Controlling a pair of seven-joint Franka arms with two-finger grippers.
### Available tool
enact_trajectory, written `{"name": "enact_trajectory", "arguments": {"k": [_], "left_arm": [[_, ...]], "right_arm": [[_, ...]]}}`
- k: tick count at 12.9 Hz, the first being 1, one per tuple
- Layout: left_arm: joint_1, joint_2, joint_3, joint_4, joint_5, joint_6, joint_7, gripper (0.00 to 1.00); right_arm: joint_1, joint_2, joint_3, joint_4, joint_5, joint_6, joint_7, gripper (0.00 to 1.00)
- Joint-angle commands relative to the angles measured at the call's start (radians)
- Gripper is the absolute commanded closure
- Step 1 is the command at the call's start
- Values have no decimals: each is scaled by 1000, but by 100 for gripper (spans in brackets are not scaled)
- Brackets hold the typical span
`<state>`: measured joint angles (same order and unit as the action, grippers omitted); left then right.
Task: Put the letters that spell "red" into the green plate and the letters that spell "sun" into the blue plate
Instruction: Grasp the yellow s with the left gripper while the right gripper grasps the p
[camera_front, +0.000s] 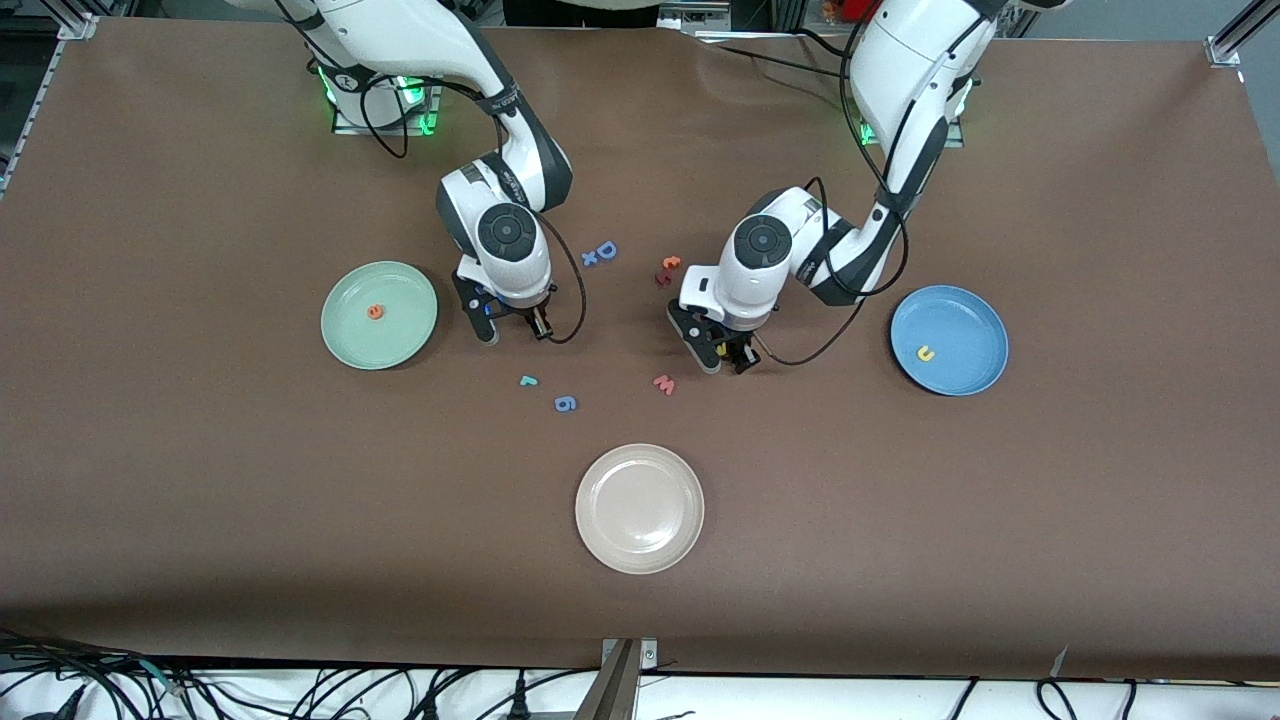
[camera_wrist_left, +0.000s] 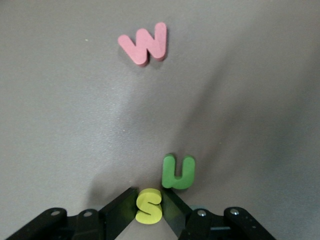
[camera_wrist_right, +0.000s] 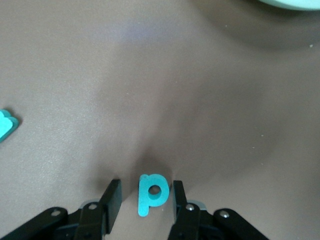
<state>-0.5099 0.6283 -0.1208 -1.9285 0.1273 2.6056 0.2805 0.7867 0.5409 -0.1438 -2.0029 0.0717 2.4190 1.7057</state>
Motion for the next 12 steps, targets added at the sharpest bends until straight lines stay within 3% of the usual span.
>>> {"name": "enact_trajectory", "arguments": {"k": [1,4,7,9,12], "left_arm": [[33,-8,35,0,22,7,49,86],[131,-71,43,-4,14,-76,153,84],[223,-127,56,-4,-104,-206,276,83],[258,-151,104,-9,-188,-286,344,83],[318,-196,148,-53,-196,-343,387,83]], "right_arm": [[3,-4,9,-37,11,-6,12,64],[3,-7,7,-34,11,-11,-4,84],[3,-19,6,-27,10,-20,-21,87],[-3,-59,0,-13,10,-88,-70,87],[-11,-120,-58,3,10,-223,-214,87]]}}
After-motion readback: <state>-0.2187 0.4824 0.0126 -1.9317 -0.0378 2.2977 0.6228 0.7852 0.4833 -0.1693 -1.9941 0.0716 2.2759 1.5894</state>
